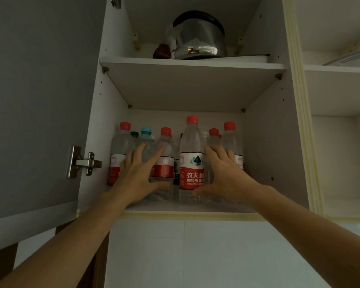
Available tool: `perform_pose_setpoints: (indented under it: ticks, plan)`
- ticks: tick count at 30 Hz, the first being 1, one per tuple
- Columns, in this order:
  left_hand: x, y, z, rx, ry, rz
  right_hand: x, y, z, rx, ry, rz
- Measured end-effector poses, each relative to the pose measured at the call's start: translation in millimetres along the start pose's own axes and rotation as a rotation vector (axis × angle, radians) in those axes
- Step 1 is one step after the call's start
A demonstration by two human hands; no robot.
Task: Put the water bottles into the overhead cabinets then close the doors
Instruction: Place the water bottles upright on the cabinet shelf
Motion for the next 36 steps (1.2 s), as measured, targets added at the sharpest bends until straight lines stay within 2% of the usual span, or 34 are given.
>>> perform_pose_setpoints:
  ticks: [6,11,15,18,20,22,24,25,29,36]
  plan:
    - [-2.2,-8.0,-0.2,0.013,0.001,-0.055,12.5,16.0,12.2,-0.045,-0.056,-0.12]
    - [-0.8,-6.7,-1.4,0.019,0.043,0.074,19.4,19.2,24.5,-0.025,-0.036,-0.159]
    - [2.5,-5.3,-0.5,0.082,0.028,0.175,9.4,6.0,28.2,-0.095,-0.047,-0.321]
    - [0.1,-6.7,-1.3,0.138,-0.042,0.173,-3.4,-17.4,19.6,-0.063,-0.154,-0.443]
    - [-4.0,-12.8,-1.8,0.201,-0.147,0.156,-5.0,-33.6,9.2,0.097,-0.21,-0.331]
    - [-5.7,-24.7,0.4,0.267,-0.241,0.155,-3.6,-44.7,-0.9,0.27,-0.165,0.001]
    - [-4.2,-44.3,7.0,0.328,-0.272,0.16,0.3,-52.8,-8.4,0.323,-0.107,0.299]
    - [-3.2,-55.6,12.0,0.358,-0.284,0.175,1.6,-56.2,-9.6,0.317,-0.095,0.36]
    - [-11.3,-94.9,38.4,0.39,-0.314,0.258,-0.9,-61.1,-13.3,0.347,-0.145,0.416]
    - [-19.2,-125.0,79.4,0.353,-0.061,0.497,-8.0,-81.6,-32.0,0.493,-0.167,0.261]
Point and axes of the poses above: each hand's wrist, its own z-axis towards the middle knuckle, its own x-axis out of the palm, y = z × x, the point moved 1 cm from there along z, towards the middle knuckle
